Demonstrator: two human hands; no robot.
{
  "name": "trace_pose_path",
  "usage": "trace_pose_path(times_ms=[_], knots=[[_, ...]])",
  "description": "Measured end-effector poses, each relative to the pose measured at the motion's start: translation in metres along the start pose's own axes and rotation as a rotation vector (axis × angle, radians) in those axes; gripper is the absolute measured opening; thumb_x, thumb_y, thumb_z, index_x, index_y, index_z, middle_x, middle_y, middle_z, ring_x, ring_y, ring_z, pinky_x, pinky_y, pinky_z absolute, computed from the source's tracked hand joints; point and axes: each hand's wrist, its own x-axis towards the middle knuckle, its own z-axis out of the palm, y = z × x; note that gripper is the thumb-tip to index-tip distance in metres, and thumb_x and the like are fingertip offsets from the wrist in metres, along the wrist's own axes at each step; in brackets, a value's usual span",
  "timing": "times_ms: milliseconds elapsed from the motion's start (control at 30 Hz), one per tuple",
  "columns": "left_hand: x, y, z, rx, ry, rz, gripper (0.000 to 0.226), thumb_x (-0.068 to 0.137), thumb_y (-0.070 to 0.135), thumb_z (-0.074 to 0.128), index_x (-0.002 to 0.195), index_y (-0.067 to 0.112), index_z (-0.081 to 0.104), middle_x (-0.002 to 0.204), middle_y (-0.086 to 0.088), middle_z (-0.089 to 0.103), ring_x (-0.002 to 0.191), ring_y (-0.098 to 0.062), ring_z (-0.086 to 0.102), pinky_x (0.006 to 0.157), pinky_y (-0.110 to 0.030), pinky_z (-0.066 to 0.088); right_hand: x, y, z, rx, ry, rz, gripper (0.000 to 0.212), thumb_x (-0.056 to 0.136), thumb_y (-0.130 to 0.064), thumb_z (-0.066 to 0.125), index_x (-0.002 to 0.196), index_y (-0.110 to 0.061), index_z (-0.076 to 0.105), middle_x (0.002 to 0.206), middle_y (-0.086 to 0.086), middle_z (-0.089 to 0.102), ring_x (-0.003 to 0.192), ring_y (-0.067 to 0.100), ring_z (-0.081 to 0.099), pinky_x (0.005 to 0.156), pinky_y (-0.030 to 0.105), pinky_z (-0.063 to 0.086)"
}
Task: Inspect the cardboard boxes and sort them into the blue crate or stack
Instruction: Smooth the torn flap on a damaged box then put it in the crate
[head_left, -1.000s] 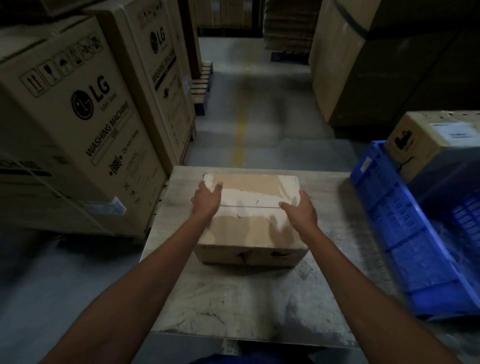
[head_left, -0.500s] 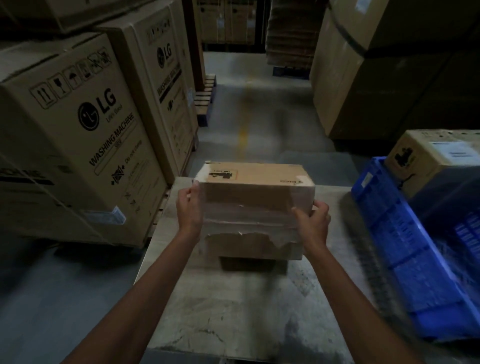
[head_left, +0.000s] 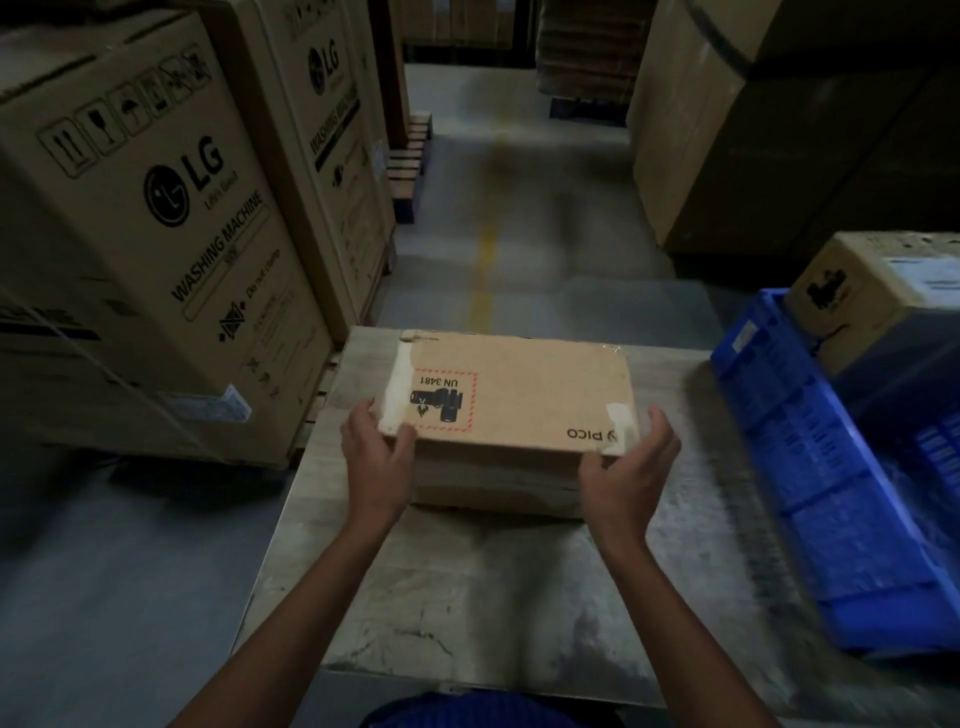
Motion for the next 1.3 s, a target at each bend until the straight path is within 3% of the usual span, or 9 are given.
trace_pose_path(times_ms=[100,233,367,533,700,867,1033,1167,1300], knots=[[0.000,0.018,0.002,0.319,0.068,0.301,0.054,0.092,0.023,0.062,0.140,0.012,0.042,0.146,-0.014,0.037,0.133,-0.029,0.036,0.103,-0.040,0.040,-0.012,-0.022,0.011,-0.044,-0.006,-0.213,0.066,0.080,-0.008,0.062,0.143,-0.010,0.042,0.157,0.010,0.035,0.150,0.029,0.027,0.121,0.059,0.019],[0.001,0.031,0.013,0.469,0.001,0.602,0.043,0.094,0.031,0.046,0.130,0.011,0.056,0.142,-0.016,0.051,0.135,-0.033,0.044,0.108,-0.054,0.039,-0.029,-0.052,0.038,-0.099,-0.337,-0.496,0.054,0.092,-0.023,0.047,0.144,-0.010,0.049,0.158,0.008,0.040,0.153,0.025,0.023,0.122,0.046,0.024],[0.003,0.015,0.020,0.683,-0.145,0.551,0.059,0.102,0.042,0.022,0.144,0.012,0.052,0.155,-0.014,0.042,0.146,-0.031,0.035,0.117,-0.050,0.028,-0.037,-0.045,0.061,-0.420,-0.521,-0.623,0.057,0.093,-0.034,0.041,0.147,-0.015,0.049,0.158,0.006,0.041,0.150,0.025,0.031,0.122,0.046,0.022],[0.014,0.016,0.012,0.763,-0.174,0.637,0.050,0.100,0.043,0.030,0.131,0.018,0.059,0.143,-0.010,0.055,0.132,-0.030,0.050,0.101,-0.043,0.044,-0.026,-0.045,0.053,-0.462,-0.585,-0.641,0.069,0.078,-0.038,0.043,0.142,-0.016,0.054,0.153,0.006,0.048,0.145,0.025,0.039,0.117,0.046,0.030],[0.043,0.042,0.004,0.787,-0.210,0.686,0.035,0.100,0.034,0.041,0.122,0.018,0.062,0.127,-0.009,0.060,0.112,-0.026,0.053,0.091,-0.041,0.041,0.000,-0.074,0.051,-0.515,-0.577,-0.671,0.032,0.094,-0.038,0.040,0.105,-0.020,0.064,0.110,0.000,0.067,0.104,0.023,0.058,0.087,0.041,0.043],[0.062,0.035,0.012,0.800,-0.376,0.566,0.052,0.105,0.038,0.031,0.153,0.019,0.033,0.163,-0.011,0.025,0.151,-0.028,0.019,0.122,-0.049,0.017,0.022,-0.078,0.079,-0.667,-0.728,-0.552,0.060,0.104,-0.050,0.024,0.157,-0.022,0.028,0.167,0.008,0.021,0.153,0.027,0.017,0.122,0.053,0.016],[0.065,0.039,0.014,0.851,-0.363,0.598,0.046,0.103,0.037,0.035,0.144,0.018,0.044,0.155,-0.012,0.037,0.142,-0.030,0.032,0.115,-0.050,0.029,0.021,-0.065,0.078,-0.682,-0.721,-0.574,0.061,0.104,-0.053,0.023,0.158,-0.025,0.027,0.168,0.005,0.017,0.154,0.026,0.013,0.123,0.051,0.013],[0.069,0.063,0.018,0.874,-0.347,0.582,0.032,0.097,0.030,0.043,0.122,0.013,0.054,0.133,-0.014,0.050,0.123,-0.032,0.047,0.098,-0.046,0.041,0.042,-0.074,0.068,-0.614,-0.793,-0.582,0.055,0.098,-0.051,0.045,0.145,-0.021,0.047,0.155,0.008,0.042,0.144,0.029,0.037,0.116,0.046,0.032],[0.065,0.078,0.043,0.752,-0.506,0.673,0.050,0.104,0.032,0.038,0.150,0.013,0.036,0.164,-0.016,0.019,0.150,-0.032,0.020,0.120,-0.052,0.022,0.062,-0.066,0.046,-0.659,-0.658,-0.432,0.061,0.103,-0.048,0.042,0.155,-0.017,0.034,0.165,0.011,0.027,0.152,0.028,0.024,0.122,0.046,0.024]])
